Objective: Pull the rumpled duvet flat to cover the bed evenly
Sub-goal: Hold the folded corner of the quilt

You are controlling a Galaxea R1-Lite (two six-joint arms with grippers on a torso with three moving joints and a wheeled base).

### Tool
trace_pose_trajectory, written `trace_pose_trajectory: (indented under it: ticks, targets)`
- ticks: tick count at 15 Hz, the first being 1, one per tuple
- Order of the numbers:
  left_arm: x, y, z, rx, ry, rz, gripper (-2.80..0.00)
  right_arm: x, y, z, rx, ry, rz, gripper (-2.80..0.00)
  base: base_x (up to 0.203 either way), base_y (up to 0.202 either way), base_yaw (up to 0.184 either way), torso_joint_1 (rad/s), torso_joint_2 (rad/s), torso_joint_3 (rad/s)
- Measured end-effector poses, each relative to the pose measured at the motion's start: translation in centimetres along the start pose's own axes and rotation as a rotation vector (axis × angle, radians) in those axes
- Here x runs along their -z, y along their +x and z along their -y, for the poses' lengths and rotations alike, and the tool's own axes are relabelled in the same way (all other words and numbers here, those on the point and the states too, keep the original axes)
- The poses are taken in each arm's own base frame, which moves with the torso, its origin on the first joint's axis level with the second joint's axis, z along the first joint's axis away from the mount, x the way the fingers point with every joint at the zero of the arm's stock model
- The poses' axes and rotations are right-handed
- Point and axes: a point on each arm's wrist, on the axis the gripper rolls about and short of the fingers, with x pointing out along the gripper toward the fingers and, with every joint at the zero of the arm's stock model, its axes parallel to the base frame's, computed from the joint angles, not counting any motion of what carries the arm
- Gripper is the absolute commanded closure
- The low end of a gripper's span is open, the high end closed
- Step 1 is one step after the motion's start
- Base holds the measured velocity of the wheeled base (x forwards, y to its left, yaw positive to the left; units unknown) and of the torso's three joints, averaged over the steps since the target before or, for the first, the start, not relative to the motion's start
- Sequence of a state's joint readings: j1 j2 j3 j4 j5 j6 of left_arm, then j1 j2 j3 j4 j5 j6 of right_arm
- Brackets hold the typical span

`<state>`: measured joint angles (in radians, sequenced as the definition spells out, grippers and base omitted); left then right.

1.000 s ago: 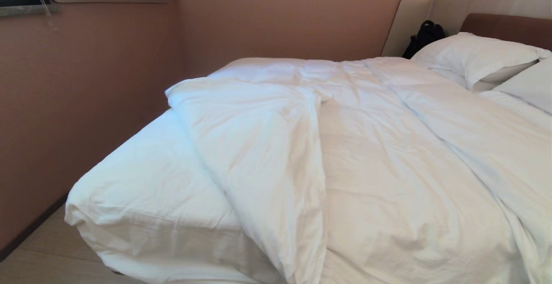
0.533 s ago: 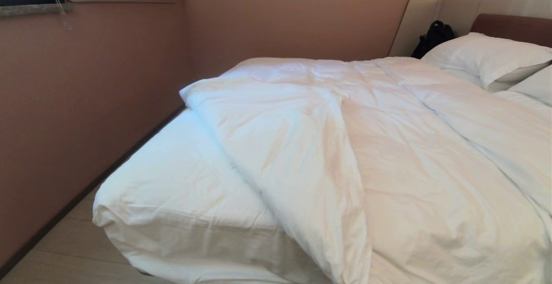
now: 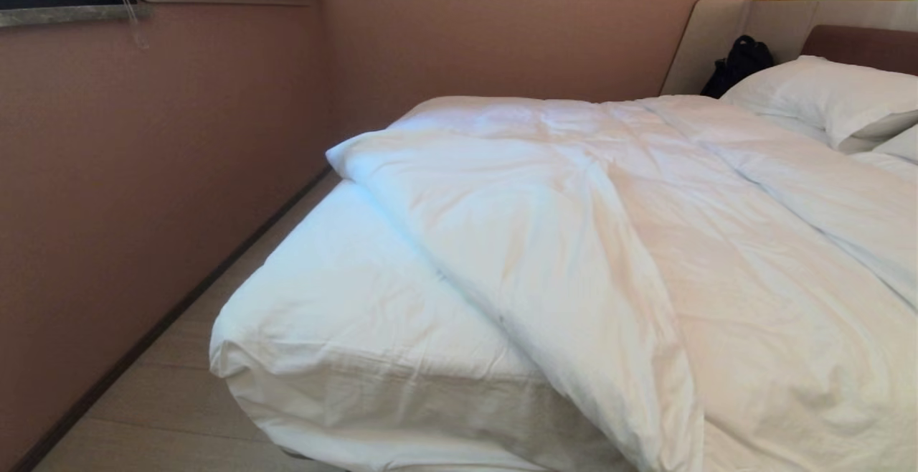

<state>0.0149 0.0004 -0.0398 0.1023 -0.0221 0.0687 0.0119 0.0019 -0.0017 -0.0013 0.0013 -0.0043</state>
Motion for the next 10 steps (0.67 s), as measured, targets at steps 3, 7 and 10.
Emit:
trace_pose_trajectory:
  ticks: [3,7,10]
  targets:
    - [0.00,0.00,0.00,0.001,0.000,0.000,0.00,0.00,0.00,0.00,0.000,0.000,0.000,0.00,0.000,0.197,0.001,0.002,0.00,0.005]
    - [0.00,0.00,0.00,-0.001,0.001,0.000,0.00,0.00,0.00,0.00,0.000,0.000,0.000,0.00,0.000,0.194,0.000,0.001,0.00,0.002]
    - [0.00,0.00,0.00,0.000,0.001,0.000,0.00,0.00,0.00,0.00,0.000,0.000,0.000,0.00,0.000,0.196,-0.001,0.004,0.00,0.001]
